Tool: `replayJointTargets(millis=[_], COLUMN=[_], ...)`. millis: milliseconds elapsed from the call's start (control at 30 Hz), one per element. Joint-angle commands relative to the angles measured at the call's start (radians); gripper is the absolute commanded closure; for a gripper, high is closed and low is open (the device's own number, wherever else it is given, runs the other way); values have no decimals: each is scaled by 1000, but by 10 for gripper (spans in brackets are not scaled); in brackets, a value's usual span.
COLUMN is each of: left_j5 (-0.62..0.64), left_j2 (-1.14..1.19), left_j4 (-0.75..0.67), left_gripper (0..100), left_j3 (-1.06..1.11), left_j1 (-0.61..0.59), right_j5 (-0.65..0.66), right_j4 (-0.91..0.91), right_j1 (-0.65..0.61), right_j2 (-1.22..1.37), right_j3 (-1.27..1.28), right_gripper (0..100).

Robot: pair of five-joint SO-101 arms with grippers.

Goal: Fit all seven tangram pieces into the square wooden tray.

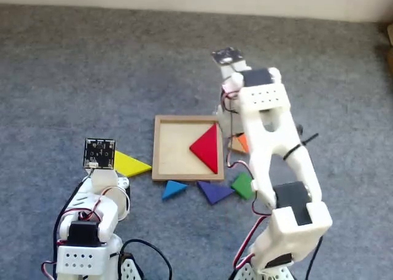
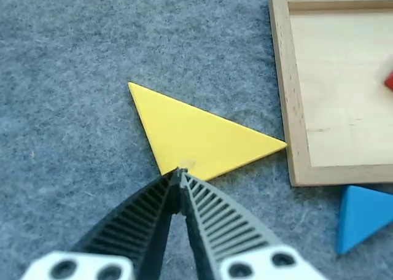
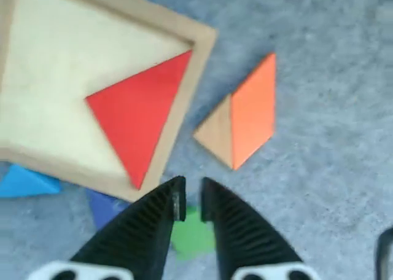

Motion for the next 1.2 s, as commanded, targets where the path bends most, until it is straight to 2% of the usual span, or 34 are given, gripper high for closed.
replayJointTargets(millis=[0,67,167,367,500,600,833,1067,1167], left_j5=[-8,-8,-8,-8,-8,-8,-8,-8,-8], left_j2=[-24,-24,-24,-24,-24,-24,-24,-24,-24], left_j4=[8,8,8,8,8,8,8,8,8], left_gripper=[990,990,990,990,990,990,990,990,990], left_j3=[22,22,22,22,22,22,22,22,22], left_j1=[8,8,8,8,8,8,8,8,8], right_j5=[17,17,17,15,23,74,86,86,86], right_j4=[-117,-162,-165,48,77,36,-59,-62,-133], right_j1=[54,67,70,61,18,-15,-143,-294,-317], right_j2=[-68,-68,-71,-82,-159,-272,-555,-621,-619], right_j3=[58,90,105,101,165,320,613,688,754], right_gripper=[784,742,739,739,739,739,739,739,739])
